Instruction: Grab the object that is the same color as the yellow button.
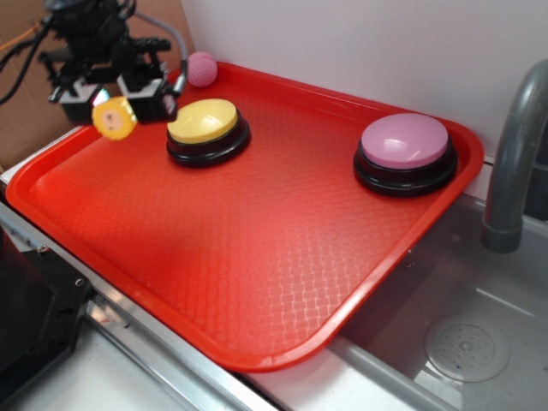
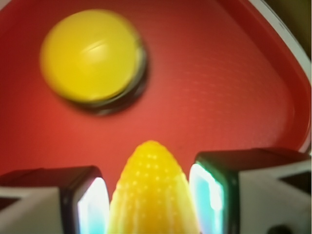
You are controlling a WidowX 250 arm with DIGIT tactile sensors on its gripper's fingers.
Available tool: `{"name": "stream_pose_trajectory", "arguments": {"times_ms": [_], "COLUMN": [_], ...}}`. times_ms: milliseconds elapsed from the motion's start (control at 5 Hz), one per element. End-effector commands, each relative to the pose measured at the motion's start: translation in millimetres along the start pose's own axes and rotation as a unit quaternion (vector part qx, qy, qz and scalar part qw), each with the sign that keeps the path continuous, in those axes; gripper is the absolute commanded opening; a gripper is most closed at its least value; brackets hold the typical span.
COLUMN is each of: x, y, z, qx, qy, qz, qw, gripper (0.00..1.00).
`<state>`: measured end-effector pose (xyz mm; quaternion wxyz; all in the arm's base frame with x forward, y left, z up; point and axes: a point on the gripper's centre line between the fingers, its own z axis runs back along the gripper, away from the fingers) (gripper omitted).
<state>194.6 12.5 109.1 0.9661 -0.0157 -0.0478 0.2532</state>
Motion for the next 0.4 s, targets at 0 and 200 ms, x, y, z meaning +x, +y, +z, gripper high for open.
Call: {"name": "stream_pose_trajectory", "arguments": {"times_ms": [0, 200], "x": [-20, -17], "y": [-33, -19], "z": [33, 31], "qx": [-0.036, -0.045], "qy": [0.008, 0.033], "qz": [-0.225, -0.195], "qw": [0.974, 0.979], "gripper": [0.00, 0.70]}}
